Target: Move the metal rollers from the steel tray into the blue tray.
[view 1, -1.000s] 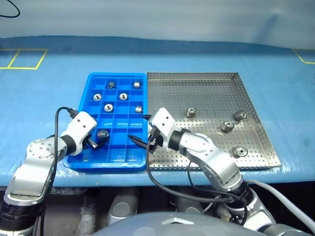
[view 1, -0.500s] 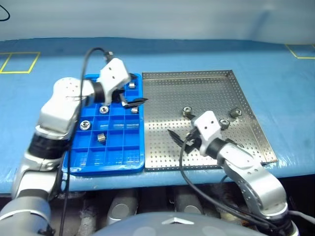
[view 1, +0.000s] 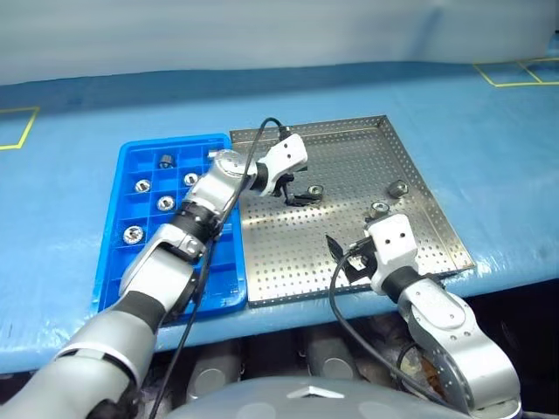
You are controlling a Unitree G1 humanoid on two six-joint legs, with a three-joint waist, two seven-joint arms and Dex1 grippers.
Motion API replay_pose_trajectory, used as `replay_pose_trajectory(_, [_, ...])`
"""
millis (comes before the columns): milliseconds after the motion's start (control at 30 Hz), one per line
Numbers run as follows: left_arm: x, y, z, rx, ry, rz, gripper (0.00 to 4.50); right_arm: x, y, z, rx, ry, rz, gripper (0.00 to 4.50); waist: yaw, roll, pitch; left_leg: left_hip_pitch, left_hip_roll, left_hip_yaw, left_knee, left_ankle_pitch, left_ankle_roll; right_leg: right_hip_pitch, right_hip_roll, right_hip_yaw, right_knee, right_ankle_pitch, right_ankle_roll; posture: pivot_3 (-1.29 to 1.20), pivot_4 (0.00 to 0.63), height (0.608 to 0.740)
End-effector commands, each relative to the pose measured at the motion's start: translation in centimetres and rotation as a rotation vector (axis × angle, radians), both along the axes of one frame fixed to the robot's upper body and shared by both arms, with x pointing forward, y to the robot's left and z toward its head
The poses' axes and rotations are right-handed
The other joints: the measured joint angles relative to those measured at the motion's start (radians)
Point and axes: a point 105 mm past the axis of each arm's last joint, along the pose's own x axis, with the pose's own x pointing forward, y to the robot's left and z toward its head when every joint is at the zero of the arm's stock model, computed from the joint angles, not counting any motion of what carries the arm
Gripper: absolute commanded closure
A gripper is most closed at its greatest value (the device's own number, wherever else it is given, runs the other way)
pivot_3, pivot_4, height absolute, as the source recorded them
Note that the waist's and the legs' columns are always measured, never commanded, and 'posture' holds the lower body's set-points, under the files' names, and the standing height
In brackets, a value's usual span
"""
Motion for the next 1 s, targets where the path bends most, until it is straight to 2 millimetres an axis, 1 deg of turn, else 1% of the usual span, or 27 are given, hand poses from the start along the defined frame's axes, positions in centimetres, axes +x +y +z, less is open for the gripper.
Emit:
replay_pose_trajectory(33, [1.2,-1.1,0.4,-0.013,-0.047,0.052,0.03,-0.2,0.2,1.6,0.009,-0.072,-0.010,0.00,-0.005,0.000,0.000,0.000,0.000,0.000,0.000,0.000,0.000,0.000,0.000,0.000,0.000,0.000,0.000,-0.26,0.150,0.740])
replay_pose_trajectory(200, [1.3,-1.9,-0.9,0.000,-0.031,0.086,0.03,-0.4,0.1,1.6,0.006,-0.077,-0.017,0.00,-0.026,0.000,0.000,0.000,0.000,0.002,0.000,-0.001,0.001,0.000,0.000,0.002,0.000,0.001,0.002,-0.27,0.150,0.740])
replay_pose_trajectory(333, [1.5,-1.4,-2.4,0.069,-0.041,0.114,0.03,-0.3,0.1,1.9,0.008,-0.087,-0.021,0.00,-0.039,0.000,0.000,0.000,0.000,0.002,0.000,-0.001,0.001,0.000,0.000,0.002,0.000,0.001,0.002,-0.27,0.150,0.740])
replay_pose_trajectory(433, [1.6,-0.9,-3.1,0.090,-0.023,0.137,0.66,-0.3,0.0,1.9,0.009,-0.088,-0.024,0.00,-0.046,0.000,0.000,0.000,0.000,0.002,0.000,-0.001,0.001,0.000,0.000,0.002,0.000,0.001,0.002,-0.28,0.150,0.740])
replay_pose_trajectory(533, [1.6,-0.3,-3.6,0.082,0.010,0.153,1.62,-0.3,0.1,1.9,0.013,-0.087,-0.026,0.00,-0.050,0.000,0.000,0.000,0.000,0.002,0.000,-0.001,0.001,0.000,0.000,0.002,0.000,0.001,0.002,-0.28,0.150,0.740])
replay_pose_trajectory(600, [1.8,-0.2,-3.0,0.044,0.009,0.170,2.33,-0.2,0.1,1.9,0.014,-0.088,-0.022,0.00,-0.049,0.000,0.000,0.000,0.000,0.002,0.000,-0.001,0.001,0.000,0.000,0.002,0.000,0.001,0.003,-0.25,0.150,0.740])
replay_pose_trajectory(633, [2.0,-0.1,-2.5,0.022,0.000,0.175,2.61,-0.1,0.2,1.9,0.016,-0.089,-0.018,0.00,-0.049,0.000,0.000,0.000,0.000,0.002,0.000,-0.001,0.001,0.000,0.000,0.002,0.000,0.001,0.003,-0.25,0.150,0.740])
replay_pose_trajectory(733, [2.4,0.2,-0.5,-0.059,-0.028,0.177,2.62,0.1,0.6,2.1,0.023,-0.093,0.002,0.00,-0.049,0.000,0.000,0.000,0.000,0.002,0.000,-0.001,0.001,-0.001,0.000,0.003,0.000,0.001,0.003,-0.24,0.150,0.740])
replay_pose_trajectory(833, [2.5,1.0,1.9,-0.142,-0.072,0.168,2.62,0.5,1.5,2.3,0.033,-0.098,0.040,0.00,-0.047,0.000,0.000,0.000,0.000,0.002,0.000,-0.001,0.001,-0.001,0.000,0.003,0.001,0.002,0.003,-0.21,0.150,0.740])
replay_pose_trajectory(933, [1.9,2.5,4.6,-0.221,-0.126,0.157,2.62,0.9,2.7,2.6,0.050,-0.108,0.097,0.00,-0.044,0.001,0.000,0.000,0.000,0.002,0.000,-0.001,0.001,-0.001,-0.001,0.004,0.001,0.002,0.001,-0.18,0.150,0.740])
replay_pose_trajectory(967, [1.4,3.3,5.5,-0.238,-0.148,0.148,2.62,1.2,3.4,2.7,0.057,-0.111,0.126,0.00,-0.042,0.001,0.000,0.000,0.000,0.002,0.000,-0.001,0.001,-0.001,-0.001,0.004,0.001,0.004,-0.002,-0.15,0.150,0.740])
replay_pose_trajectory(1000, [0.8,4.0,6.2,-0.243,-0.171,0.137,2.62,1.3,4.0,2.8,0.063,-0.113,0.155,0.00,-0.038,0.001,0.000,0.000,0.000,0.002,-0.001,-0.001,0.001,-0.002,-0.001,0.004,0.001,0.005,-0.002,-0.13,0.150,0.740])
